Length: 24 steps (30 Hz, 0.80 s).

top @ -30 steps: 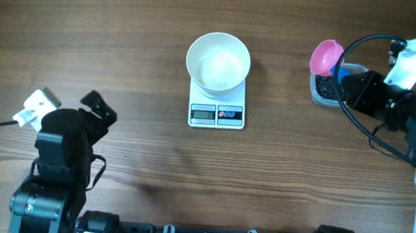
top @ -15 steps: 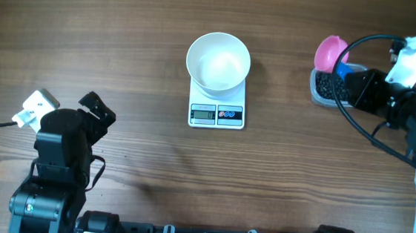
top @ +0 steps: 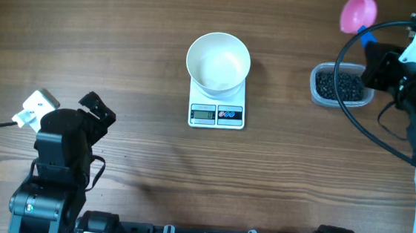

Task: Scoop item into bowl and weigh 150g on scale

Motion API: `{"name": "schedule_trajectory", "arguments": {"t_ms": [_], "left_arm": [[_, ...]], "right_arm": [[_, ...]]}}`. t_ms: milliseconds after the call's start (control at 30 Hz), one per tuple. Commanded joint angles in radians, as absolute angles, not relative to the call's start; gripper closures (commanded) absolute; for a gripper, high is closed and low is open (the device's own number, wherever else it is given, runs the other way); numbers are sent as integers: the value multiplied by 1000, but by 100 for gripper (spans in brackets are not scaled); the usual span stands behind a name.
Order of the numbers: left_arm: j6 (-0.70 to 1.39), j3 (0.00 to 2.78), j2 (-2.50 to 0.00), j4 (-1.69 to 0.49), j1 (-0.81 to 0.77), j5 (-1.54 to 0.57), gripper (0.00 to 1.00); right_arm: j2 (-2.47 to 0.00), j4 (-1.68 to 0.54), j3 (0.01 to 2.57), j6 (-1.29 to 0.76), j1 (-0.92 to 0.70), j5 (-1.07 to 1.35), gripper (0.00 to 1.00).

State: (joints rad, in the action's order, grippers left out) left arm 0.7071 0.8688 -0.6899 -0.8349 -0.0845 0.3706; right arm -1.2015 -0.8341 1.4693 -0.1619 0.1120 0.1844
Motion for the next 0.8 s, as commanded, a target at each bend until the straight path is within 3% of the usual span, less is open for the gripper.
{"name": "schedule_trajectory", "arguments": {"t_ms": [0, 500, 767], "left_arm": [[688, 870, -690, -836, -78, 390, 0], [688, 870, -690, -836, -78, 390, 0], [688, 870, -690, -836, -78, 390, 0]], "right_arm": [[-1208, -826, 1490, -131, 112, 26, 96], [-1207, -830, 1490, -202, 112, 14, 96], [-1207, -803, 1490, -465, 112, -42, 96]]}}
